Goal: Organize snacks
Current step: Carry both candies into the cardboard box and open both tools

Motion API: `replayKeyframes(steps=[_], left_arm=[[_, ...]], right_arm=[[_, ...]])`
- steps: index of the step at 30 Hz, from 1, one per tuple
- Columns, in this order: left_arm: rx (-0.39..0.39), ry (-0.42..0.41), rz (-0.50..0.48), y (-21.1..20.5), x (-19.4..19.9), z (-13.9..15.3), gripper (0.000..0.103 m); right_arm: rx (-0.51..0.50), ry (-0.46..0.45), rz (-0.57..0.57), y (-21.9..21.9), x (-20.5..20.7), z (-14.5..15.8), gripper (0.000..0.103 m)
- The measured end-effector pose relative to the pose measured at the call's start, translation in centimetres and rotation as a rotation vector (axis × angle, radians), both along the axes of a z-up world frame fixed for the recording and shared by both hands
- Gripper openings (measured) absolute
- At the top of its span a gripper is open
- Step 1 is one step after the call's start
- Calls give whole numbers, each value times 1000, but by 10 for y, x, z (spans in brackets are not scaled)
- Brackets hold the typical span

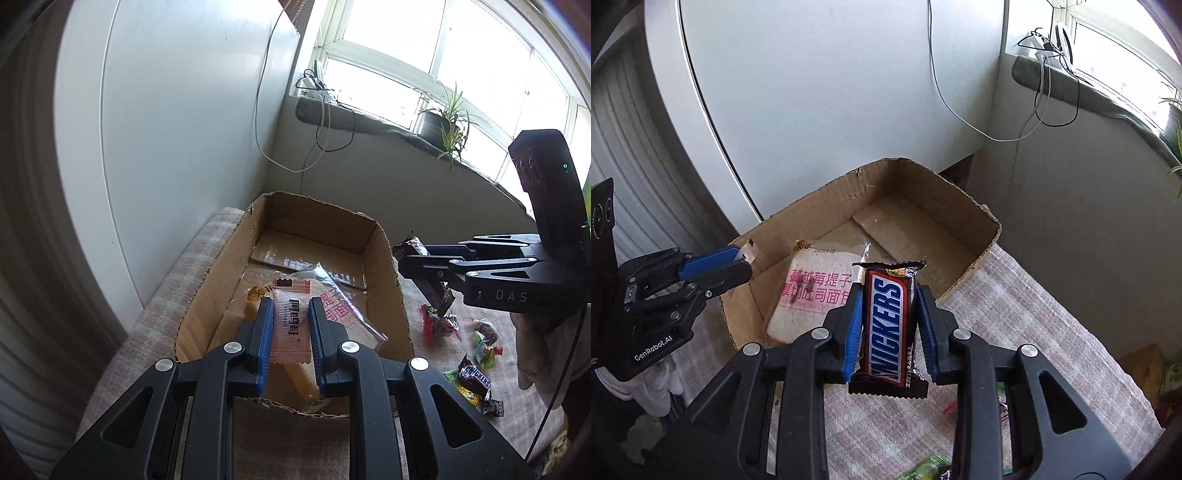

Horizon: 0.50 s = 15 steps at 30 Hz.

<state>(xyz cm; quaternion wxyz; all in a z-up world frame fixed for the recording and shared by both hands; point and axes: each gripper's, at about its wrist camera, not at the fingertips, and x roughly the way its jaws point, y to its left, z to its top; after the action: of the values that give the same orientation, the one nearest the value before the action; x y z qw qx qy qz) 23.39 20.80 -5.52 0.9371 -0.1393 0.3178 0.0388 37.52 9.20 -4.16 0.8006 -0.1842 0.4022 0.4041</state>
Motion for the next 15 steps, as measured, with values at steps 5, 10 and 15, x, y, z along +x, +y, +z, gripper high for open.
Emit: replayKeyframes(steps=[5,10,15], left_arm=[[-9,7,8,8,3,-4,17],[-13,11,12,10,5,-5,18],[-9,10,19,9,5,-5,32]], right_arm=[[-1,27,4,14,7,-9,30],[5,21,13,19,10,-10,30],[12,-7,12,18,6,-6,63]])
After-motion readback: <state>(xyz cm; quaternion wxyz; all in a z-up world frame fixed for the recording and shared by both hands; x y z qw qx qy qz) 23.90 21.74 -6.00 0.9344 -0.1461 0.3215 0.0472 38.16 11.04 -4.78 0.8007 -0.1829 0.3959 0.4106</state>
